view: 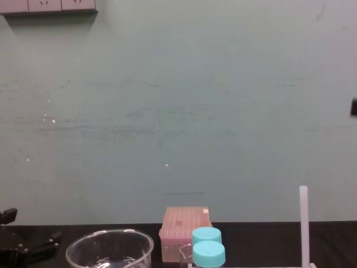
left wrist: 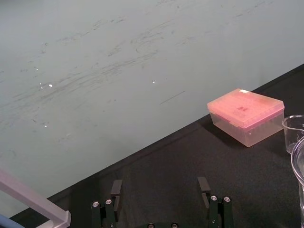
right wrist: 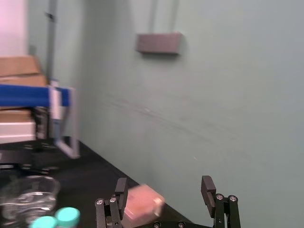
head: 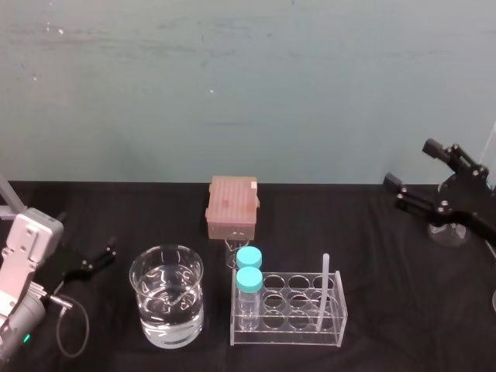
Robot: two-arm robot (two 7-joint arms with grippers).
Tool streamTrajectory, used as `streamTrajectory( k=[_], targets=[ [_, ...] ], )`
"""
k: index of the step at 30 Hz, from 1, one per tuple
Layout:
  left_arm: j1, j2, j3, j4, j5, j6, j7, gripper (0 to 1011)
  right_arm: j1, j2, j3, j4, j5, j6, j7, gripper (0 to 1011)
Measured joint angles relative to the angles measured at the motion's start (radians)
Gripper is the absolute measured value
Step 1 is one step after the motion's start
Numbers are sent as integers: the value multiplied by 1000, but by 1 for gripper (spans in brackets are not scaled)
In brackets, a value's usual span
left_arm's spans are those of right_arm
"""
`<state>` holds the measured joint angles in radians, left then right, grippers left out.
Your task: Pick up the stirring rod with one hand, then place it down.
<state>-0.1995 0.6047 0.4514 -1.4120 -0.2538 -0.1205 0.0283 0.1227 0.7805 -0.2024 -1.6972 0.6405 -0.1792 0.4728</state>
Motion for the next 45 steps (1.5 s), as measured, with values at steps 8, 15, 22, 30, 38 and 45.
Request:
streamTrajectory(
  k=[8, 15, 22, 30, 38, 45],
  targets=[
    [0, 0, 0, 0, 0, 0, 0, 1005, -27, 79, 46, -38, 74, -24, 202, 1000],
    [0, 0, 0, 0, 0, 0, 0, 1005, -35, 130, 7, -53, 31, -10, 317, 1000],
    [0, 0, 0, 0, 0, 0, 0, 1005, -21, 130, -56, -50, -30, 3, 350, 1000],
    [0, 0, 0, 0, 0, 0, 0, 1005, 18, 70, -119, -11, -84, 20, 320, 1000],
    [0, 0, 0, 0, 0, 0, 0, 1005, 55, 7, -164, 39, -114, 69, 268, 1000],
    [0, 0, 0, 0, 0, 0, 0, 1005, 76, -33, -202, 72, -140, 103, 238, 1000]
  ],
)
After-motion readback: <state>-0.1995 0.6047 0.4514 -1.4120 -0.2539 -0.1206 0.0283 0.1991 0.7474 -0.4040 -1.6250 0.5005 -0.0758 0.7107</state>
